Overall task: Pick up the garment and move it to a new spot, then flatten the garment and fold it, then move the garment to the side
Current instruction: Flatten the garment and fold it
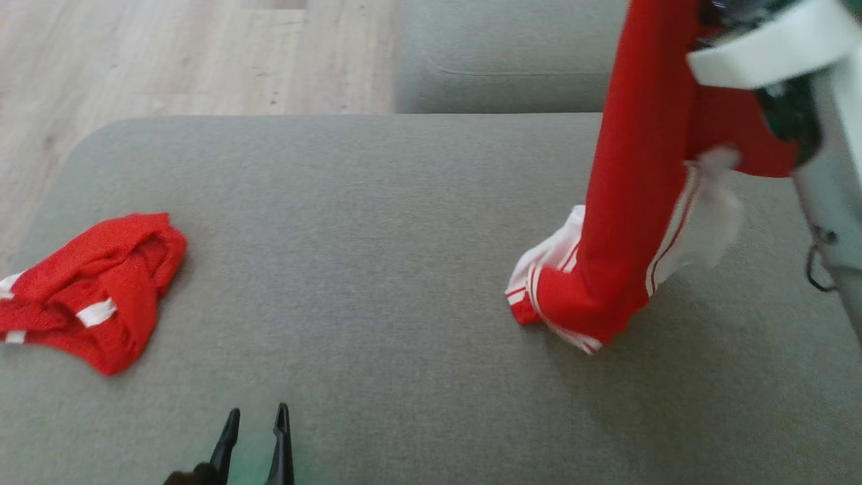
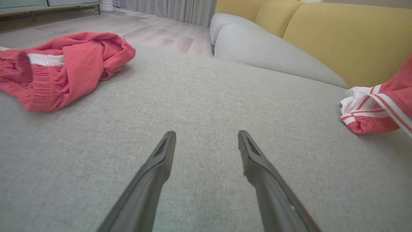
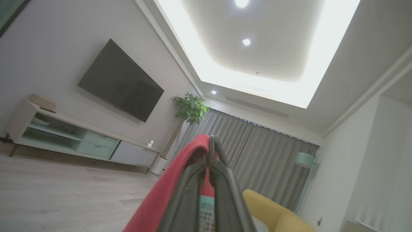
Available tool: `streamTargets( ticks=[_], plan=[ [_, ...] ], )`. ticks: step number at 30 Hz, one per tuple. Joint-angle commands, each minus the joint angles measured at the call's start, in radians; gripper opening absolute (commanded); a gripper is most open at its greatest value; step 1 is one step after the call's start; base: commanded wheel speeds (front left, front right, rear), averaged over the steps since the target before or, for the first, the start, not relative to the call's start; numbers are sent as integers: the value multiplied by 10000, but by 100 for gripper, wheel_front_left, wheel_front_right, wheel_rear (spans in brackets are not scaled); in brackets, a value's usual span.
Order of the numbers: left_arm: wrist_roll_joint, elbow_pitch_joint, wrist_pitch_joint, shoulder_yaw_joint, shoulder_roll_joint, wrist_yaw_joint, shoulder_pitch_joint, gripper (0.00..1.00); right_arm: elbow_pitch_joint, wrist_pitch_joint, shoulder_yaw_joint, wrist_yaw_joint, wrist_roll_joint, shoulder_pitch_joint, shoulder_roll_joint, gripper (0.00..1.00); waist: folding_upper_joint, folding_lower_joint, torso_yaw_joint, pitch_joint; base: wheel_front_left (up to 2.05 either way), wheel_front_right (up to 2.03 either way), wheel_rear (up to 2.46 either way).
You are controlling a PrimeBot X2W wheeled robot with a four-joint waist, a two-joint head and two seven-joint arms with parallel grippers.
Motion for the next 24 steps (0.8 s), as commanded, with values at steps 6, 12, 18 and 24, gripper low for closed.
streamTargets(
  ticks=[6,12,18,24],
  plan=[
    [85,-156,-95,283,-14,-47,-19,100,605,-41,452,2,228,-1369,793,0,0,0,627,-144,0,0,0],
    [125,-153,-95,313,-14,-72,57,100,2104,170,-109,2,-280,-1802,1134,0,0,0,832,-101,0,0,0],
    [75,-215,-95,200,-14,-63,-61,100,4109,912,-756,2,-1116,-1043,503,0,0,0,946,127,0,0,0],
    [36,-273,-95,43,-14,-54,-282,100,5853,1225,-1291,2,-1781,520,-288,0,0,0,889,537,0,0,0]
  ],
)
